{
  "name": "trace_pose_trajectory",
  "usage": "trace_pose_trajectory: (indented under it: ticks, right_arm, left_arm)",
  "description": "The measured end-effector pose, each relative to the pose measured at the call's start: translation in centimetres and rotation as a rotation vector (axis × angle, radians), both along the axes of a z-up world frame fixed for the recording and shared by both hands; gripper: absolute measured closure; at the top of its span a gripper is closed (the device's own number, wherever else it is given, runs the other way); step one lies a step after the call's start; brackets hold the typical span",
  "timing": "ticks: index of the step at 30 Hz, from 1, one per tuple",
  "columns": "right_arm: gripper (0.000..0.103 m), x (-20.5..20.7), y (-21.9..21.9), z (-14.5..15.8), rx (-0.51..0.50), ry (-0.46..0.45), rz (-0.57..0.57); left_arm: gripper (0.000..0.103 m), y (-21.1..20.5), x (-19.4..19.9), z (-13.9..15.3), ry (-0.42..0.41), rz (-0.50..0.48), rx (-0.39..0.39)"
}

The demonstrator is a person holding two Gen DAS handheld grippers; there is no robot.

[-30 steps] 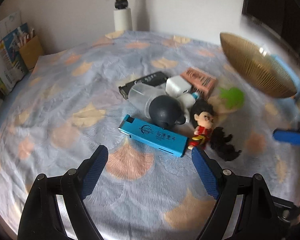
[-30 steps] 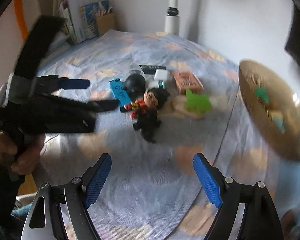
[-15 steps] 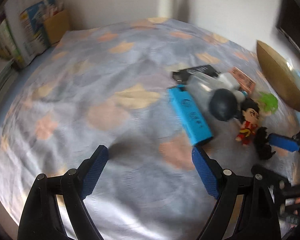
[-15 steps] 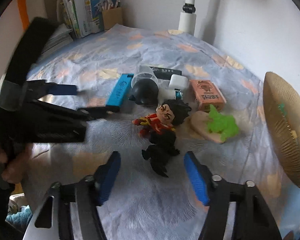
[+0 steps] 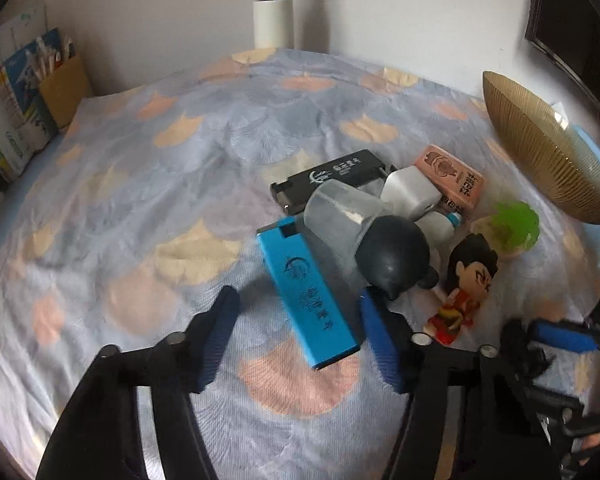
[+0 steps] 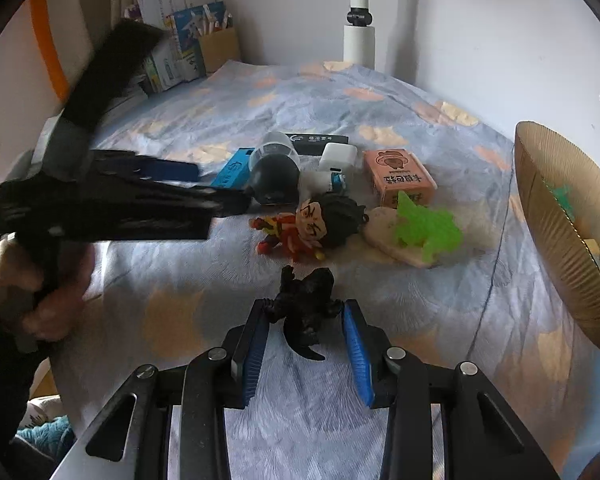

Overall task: Organize rigid objects
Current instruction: 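Grasp the blue lighter with the left gripper while the right grasps the black figurine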

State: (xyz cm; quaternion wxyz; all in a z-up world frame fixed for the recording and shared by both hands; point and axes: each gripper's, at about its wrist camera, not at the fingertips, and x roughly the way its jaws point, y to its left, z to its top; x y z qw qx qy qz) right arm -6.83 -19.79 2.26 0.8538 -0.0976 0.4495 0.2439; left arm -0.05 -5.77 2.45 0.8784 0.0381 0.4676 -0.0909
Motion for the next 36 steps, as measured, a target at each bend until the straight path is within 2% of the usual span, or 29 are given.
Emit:
trace_pose_trajectory:
  ticks: [1, 3, 4, 10, 12, 16, 18, 19, 21, 22, 23, 27, 33, 34, 35, 36]
  right_arm:
    - [0.066, -0.3, -0.1, 0.1, 0.004, -0.002, 0.013]
    - [0.066, -1.0, -0.2, 0.3, 0.010, -0.007, 0.036]
    - [0.066, -1.4, -0.2, 0.3, 0.007, -0.011, 0.048]
    - [0.066, -3.6, -0.3, 0.5, -0.011, -0.018, 0.088]
    - [0.066, -4.5, -0.3, 0.7, -0.027, -0.027, 0.115]
    - [0.066, -5.6, -0.1, 0.2, -0.080, -0.024, 0.143]
    - [0.066, -5.6, -0.3, -0.4, -0.082, -0.005, 0.129]
    - [0.064, -5.6, -0.4, -0.6, -0.079, 0.011, 0.116]
    - [0.052, -5.7, -0.9, -0.7, -0.065, 0.024, 0.085]
    - [0.042, -5.9, -1.3, -0.6, -0.057, 0.021, 0.069]
    - [0.039, -6.3, -1.7, -0.5, -0.049, 0.006, 0.047]
    - [0.039, -7.0, -2.6, -0.2, -0.011, 0.022, 0.018]
    - [0.039, -5.8, -1.1, -0.3, -0.020, 0.036, -0.011]
    - [0.039, -5.5, -0.7, -0.5, -0.023, 0.045, -0.018]
    - [0.044, -5.5, -0.4, -0.6, -0.025, 0.039, -0.025]
    - [0.052, -5.6, -0.1, -0.7, -0.037, 0.026, -0.032]
  left_arm:
    - [0.055, 0.1, 0.0, 0.1, -0.007, 0.002, -0.009]
    - [0.079, 0.6, -0.1, 0.3, -0.017, 0.018, -0.025]
    - [0.082, 0.9, -0.3, 0.4, -0.015, 0.034, -0.030]
    - [0.082, 4.2, -2.8, 0.8, -0.012, 0.193, -0.125]
    - [0.082, 5.1, -3.7, 0.6, -0.004, 0.221, -0.168]
    - [0.080, 5.3, -4.4, 0.3, 0.000, 0.234, -0.184]
    - [0.066, 5.0, -4.5, 0.4, 0.014, 0.216, -0.195]
    - [0.065, 4.6, -4.3, 0.4, 0.028, 0.197, -0.209]
    - [0.065, 4.0, -4.4, 0.4, 0.046, 0.167, -0.229]
    - [0.065, 3.6, -4.4, 0.5, 0.052, 0.147, -0.239]
    - [0.065, 3.3, -4.6, 0.6, 0.048, 0.136, -0.236]
    - [0.062, 3.0, -4.2, 0.4, 0.034, 0.163, -0.173]
    - [0.061, 3.0, -3.7, 0.2, 0.001, 0.202, -0.140]
    - [0.064, 2.8, -3.6, 0.1, -0.003, 0.202, -0.126]
    - [0.076, 2.6, -3.6, 0.2, -0.006, 0.191, -0.110]
    - [0.080, 2.5, -3.7, 0.2, -0.011, 0.179, -0.108]
